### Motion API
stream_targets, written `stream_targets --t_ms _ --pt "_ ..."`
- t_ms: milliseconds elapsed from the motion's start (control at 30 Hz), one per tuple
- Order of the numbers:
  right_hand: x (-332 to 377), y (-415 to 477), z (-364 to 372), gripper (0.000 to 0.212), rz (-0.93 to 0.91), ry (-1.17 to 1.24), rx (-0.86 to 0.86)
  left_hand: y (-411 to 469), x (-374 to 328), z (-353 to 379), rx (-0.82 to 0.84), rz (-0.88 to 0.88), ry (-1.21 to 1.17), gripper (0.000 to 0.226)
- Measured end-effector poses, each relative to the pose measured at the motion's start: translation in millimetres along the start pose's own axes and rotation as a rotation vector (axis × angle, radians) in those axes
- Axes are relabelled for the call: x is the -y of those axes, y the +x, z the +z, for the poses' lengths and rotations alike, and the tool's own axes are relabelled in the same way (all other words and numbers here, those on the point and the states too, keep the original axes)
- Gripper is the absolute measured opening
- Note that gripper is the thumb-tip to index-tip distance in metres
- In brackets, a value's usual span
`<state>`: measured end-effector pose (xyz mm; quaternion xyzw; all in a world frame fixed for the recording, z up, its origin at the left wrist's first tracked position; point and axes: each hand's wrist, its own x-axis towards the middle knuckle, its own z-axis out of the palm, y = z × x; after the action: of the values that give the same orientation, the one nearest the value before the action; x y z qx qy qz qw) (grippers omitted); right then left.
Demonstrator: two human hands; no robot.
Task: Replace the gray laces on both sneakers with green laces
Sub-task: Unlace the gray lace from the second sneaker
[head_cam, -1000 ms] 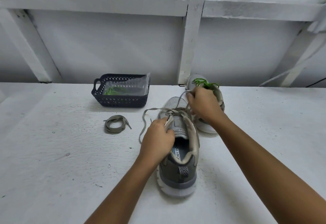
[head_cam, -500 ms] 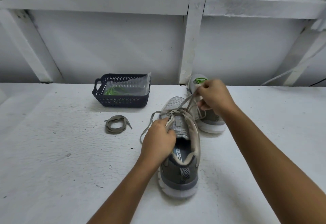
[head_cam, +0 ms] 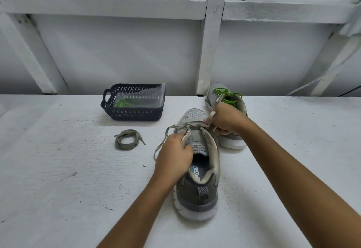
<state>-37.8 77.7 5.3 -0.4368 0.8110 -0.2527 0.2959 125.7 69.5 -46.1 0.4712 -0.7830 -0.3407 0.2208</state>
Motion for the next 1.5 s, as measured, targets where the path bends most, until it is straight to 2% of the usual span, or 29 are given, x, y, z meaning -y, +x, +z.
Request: stream_targets --t_ms 133,333,400,500,533,633,667,733,833,933,1000,1100,1233,1300,1400,1500 --pt "8.1 1.7 -14.4 0.022 0.067 0.314 0.043 -0.2 -0.4 -0.5 -0.005 -0.001 -0.005 0.045" --pt "9.8 9.2 -25.7 0.029 0.222 0.972 0.018 -0.3 0.1 -0.5 -0.008 -0.005 -0.013 0.048" --pt "9.0 10.8 -27.6 0.03 0.221 1.039 -0.046 -0.3 -0.7 -0.8 -0.004 -0.008 -0.006 0.047" --pt "4.9 9.4 -25.1 0.023 0.134 0.833 -0.108 -0.4 -0.9 -1.2 -0.006 -0.004 0.001 0.046" --pt "2.5 7.2 -24.2 0.021 0.091 0.641 -0.104 -0.5 -0.7 -1.2 -0.007 -0.004 -0.001 0.046" --pt "-2.6 -5.1 -25.8 0.029 -0.044 -0.161 -0.014 -0.4 -0.5 -0.7 -0.006 -0.004 -0.008 0.045" --pt "-2.6 -8.9 -25.3 0.03 -0.056 -0.338 0.054 -0.4 -0.6 -0.8 -0.007 -0.004 -0.007 0.045" --pt "-2.0 -12.0 -22.7 0.032 -0.062 -0.494 0.136 -0.7 -1.2 -1.1 -0.007 -0.006 -0.008 0.044" --pt "-0.9 -6.3 -12.6 0.038 -0.105 -0.542 0.024 -1.0 -1.2 -1.5 -0.001 -0.004 -0.009 0.043" --pt "-5.5 0.5 4.9 0.039 -0.146 -0.445 -0.123 -1.1 -1.2 -2.0 0.004 -0.004 -0.005 0.044" --pt "-12.1 5.1 15.3 0.032 -0.183 -0.361 -0.191 -1.2 -1.5 -2.3 0.005 -0.005 -0.008 0.044" --pt "-16.3 10.1 18.9 0.022 -0.179 -0.144 -0.261 -1.9 -2.0 -3.4 0.005 -0.003 -0.008 0.045" --pt "-4.0 8.3 4.7 0.022 -0.13 0.281 -0.429 -2.6 -2.6 -3.1 0.008 0.002 -0.013 0.045" --pt "1.0 6.1 -0.1 0.03 -0.104 0.395 -0.43 -2.9 -2.9 -3.5 0.006 0.001 -0.02 0.045" --pt "0.4 0.4 4.2 0.049 -0.029 0.239 -0.245 -3.6 -3.1 -4.1 0.01 -0.011 -0.016 0.044" --pt "-6.3 -1.4 14.1 0.042 -0.067 -0.091 -0.129 -2.8 -4.0 -4.1 0.007 -0.005 -0.016 0.042"
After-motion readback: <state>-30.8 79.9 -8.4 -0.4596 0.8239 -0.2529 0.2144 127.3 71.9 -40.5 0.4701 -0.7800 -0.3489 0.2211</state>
